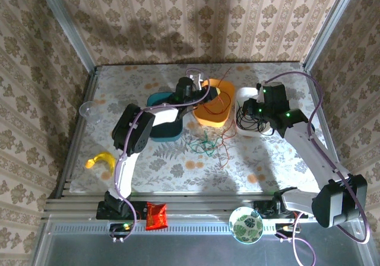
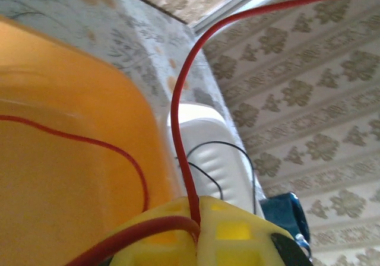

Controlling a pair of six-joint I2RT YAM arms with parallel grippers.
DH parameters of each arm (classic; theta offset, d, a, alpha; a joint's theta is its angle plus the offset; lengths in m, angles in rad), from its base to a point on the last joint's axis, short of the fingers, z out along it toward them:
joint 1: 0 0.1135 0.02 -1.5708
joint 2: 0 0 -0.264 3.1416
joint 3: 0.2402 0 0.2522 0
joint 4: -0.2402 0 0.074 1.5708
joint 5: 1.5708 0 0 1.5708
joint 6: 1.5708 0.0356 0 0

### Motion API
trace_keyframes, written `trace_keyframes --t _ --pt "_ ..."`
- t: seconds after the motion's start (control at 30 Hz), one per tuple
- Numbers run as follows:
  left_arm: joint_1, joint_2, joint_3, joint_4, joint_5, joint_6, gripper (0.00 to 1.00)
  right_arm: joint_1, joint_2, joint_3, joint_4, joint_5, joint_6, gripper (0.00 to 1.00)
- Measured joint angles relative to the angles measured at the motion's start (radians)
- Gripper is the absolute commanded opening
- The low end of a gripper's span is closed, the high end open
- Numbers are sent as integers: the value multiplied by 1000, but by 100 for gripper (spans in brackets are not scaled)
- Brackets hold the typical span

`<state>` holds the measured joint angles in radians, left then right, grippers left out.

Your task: Untangle the cables

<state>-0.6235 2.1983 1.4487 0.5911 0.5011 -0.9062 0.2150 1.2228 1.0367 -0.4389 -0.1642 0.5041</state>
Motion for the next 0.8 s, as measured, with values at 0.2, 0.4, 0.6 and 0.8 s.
trace_keyframes --t 0.2,0.4,0.6,0.8 --pt "-32 0 92 -208 -117 -34 0 -3 -3 0 0 0 0 0" --pt "-43 0 156 -412 -201 -79 0 -11 -34 -23 -7 0 0 0" --pt "-44 0 191 -566 -242 -100 4 -14 -50 -35 -12 -1 0 0" --pt "-53 5 241 -632 -263 -119 22 -14 -51 -35 -14 -1 -3 0"
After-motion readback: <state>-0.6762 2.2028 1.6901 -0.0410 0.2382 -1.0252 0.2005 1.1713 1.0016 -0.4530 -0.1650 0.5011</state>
